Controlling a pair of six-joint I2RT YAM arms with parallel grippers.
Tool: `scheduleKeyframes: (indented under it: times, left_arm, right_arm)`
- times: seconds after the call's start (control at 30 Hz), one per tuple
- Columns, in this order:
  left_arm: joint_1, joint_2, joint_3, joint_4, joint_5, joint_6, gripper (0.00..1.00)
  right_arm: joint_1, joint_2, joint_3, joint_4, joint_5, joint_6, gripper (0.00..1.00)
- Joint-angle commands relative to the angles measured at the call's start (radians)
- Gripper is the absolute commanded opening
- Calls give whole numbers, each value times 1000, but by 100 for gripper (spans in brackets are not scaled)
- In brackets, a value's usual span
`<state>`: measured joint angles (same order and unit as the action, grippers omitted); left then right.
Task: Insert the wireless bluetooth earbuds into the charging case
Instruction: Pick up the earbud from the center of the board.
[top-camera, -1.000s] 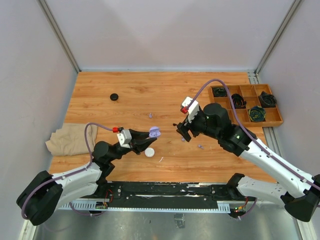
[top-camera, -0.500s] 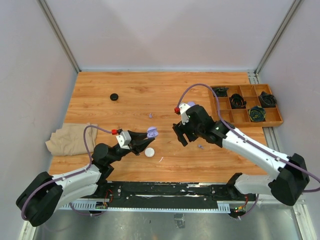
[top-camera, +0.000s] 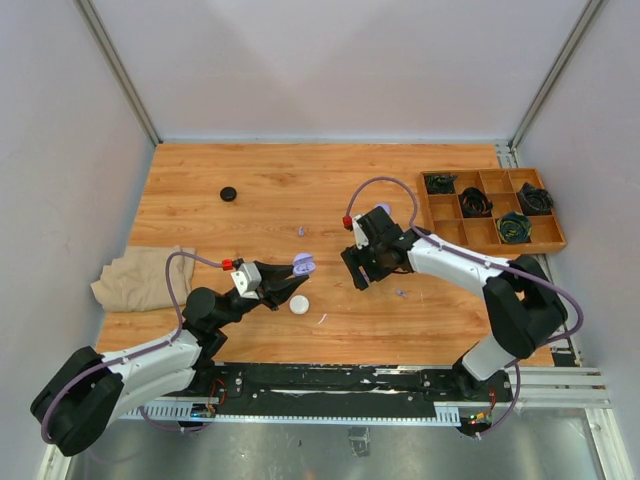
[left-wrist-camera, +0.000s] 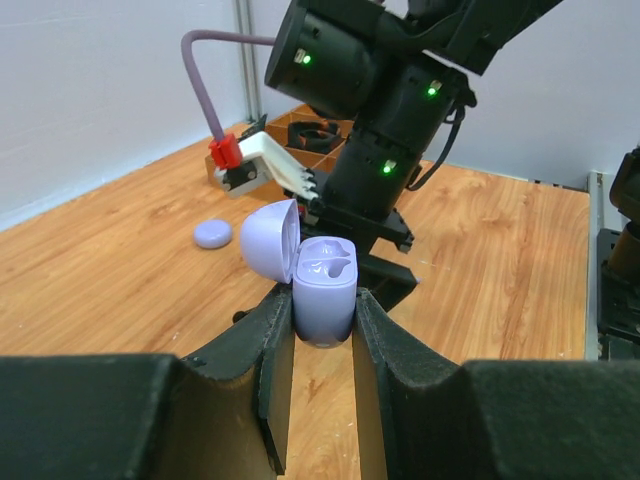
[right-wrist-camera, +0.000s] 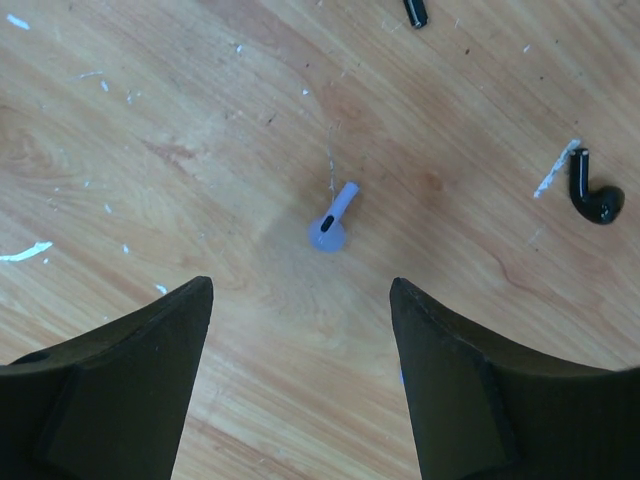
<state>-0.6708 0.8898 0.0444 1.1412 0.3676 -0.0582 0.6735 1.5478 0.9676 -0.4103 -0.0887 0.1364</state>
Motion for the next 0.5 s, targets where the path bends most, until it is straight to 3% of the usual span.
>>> scheduleKeyframes:
  times: [0.0, 0.47]
  left_arm:
    - [-4, -9, 0, 8, -10, 19, 0]
    - [-4, 12, 8, 4, 2, 22, 0]
  right_arm:
    - [-23, 59, 47, 53, -43, 8, 72]
    - [-25, 223, 139, 38, -100, -6, 68]
